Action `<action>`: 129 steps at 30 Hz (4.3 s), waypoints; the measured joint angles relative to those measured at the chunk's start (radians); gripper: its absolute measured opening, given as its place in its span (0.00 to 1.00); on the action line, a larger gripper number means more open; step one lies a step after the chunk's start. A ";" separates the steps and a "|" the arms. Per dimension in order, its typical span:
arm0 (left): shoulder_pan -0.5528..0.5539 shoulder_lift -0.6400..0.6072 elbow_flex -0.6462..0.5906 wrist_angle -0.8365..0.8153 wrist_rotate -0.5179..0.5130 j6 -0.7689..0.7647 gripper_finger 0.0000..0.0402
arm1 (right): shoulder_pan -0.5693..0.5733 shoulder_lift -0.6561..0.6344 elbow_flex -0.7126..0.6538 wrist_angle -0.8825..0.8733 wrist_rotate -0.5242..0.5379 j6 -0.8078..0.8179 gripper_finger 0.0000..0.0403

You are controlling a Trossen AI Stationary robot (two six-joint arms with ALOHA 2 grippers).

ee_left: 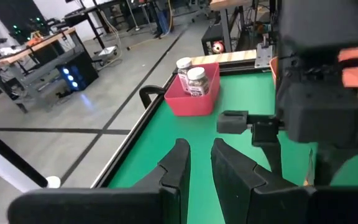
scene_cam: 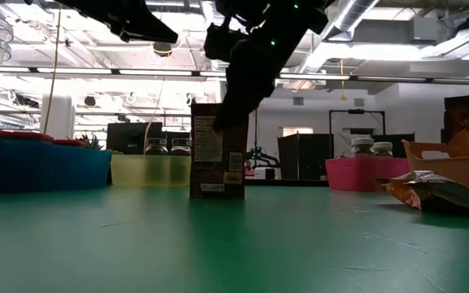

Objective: Sort spices by type
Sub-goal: Put the top orange seasoning pack into the orange bin, then put the orange seasoning pack into the orange bin

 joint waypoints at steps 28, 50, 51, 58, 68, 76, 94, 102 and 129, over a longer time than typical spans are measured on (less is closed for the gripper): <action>-0.001 0.000 0.000 0.001 0.001 -0.038 0.14 | 0.336 -0.349 0.000 -0.584 0.081 0.452 0.03; -0.001 0.000 0.001 -0.005 0.001 -0.038 0.14 | 0.697 -0.585 -0.191 -0.893 0.248 1.187 0.03; -0.001 0.000 0.001 -0.006 0.001 -0.038 0.14 | 0.711 -0.591 -0.206 -0.893 0.248 1.213 0.03; -0.001 0.000 0.001 -0.008 0.001 -0.038 0.14 | 0.801 -0.612 -0.313 -0.889 0.269 1.380 0.06; -0.001 0.000 0.001 -0.008 0.001 -0.040 0.14 | 0.896 -0.608 -0.419 -0.835 0.328 1.557 0.05; -0.001 0.000 0.001 -0.017 0.001 -0.049 0.14 | 0.960 -0.608 -0.473 -0.775 0.378 1.625 0.07; -0.001 0.000 0.001 -0.015 0.001 -0.053 0.14 | 0.973 -0.628 -0.473 -0.751 0.362 1.661 0.40; -0.001 0.000 0.001 -0.015 0.003 -0.079 0.14 | 0.877 -0.627 -0.289 -0.949 0.370 1.569 0.47; -0.001 0.000 0.001 -0.084 0.005 -0.082 0.14 | 0.095 -0.316 -0.263 -0.476 -0.073 0.097 0.47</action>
